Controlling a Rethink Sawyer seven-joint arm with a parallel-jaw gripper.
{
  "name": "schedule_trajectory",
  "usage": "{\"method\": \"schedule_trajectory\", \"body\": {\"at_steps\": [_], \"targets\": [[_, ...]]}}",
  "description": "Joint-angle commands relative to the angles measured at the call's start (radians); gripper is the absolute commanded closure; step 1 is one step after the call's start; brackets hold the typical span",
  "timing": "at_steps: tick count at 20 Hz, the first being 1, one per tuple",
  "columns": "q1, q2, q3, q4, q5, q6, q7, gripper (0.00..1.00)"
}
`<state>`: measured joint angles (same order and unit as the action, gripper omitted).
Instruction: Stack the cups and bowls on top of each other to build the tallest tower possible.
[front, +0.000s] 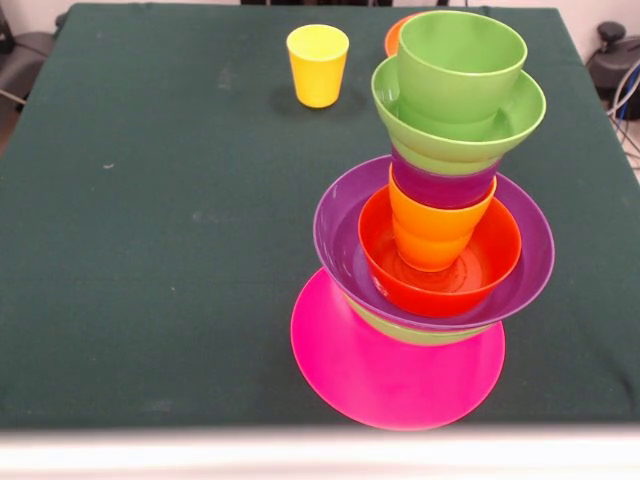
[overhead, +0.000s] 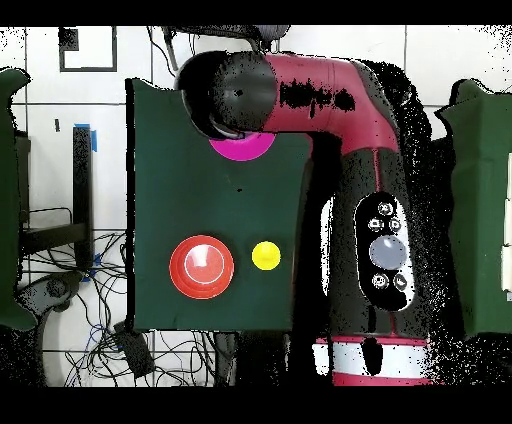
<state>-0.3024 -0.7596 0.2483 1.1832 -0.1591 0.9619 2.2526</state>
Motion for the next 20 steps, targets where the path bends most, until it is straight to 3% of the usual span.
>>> {"method": "schedule_trajectory", "body": {"at_steps": [1,13,20], "targets": [[-0.040,0.005,0.014,0.195,-0.001,0.030,-0.085,0.00],[-0.128,-0.033,0.033,0.415,-0.049,-0.175,-0.113,0.00],[-0.167,-0.013,0.024,0.552,-0.105,-0.351,-0.084,0.00]]}}
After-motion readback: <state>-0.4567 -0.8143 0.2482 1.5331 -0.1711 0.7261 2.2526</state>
